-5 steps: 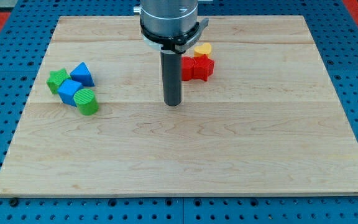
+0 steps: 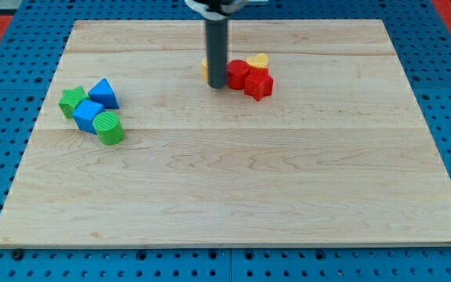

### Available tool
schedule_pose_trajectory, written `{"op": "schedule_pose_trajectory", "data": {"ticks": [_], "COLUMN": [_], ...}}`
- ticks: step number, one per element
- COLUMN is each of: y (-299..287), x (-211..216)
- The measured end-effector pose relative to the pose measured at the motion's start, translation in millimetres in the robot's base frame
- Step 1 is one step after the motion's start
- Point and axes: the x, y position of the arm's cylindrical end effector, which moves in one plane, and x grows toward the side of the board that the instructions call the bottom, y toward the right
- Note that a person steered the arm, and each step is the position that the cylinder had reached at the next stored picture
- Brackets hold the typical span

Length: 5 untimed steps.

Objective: Slide the yellow hexagon to the to left

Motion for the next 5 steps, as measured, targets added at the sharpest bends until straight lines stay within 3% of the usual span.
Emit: {"op": "schedule_pose_trajectory", "data": {"ticks": [1, 2, 3, 5], "y": [-11.9, 36.1, 66.0, -106.6], "x": [-43.1, -26.0, -62.4, -83.8]}}
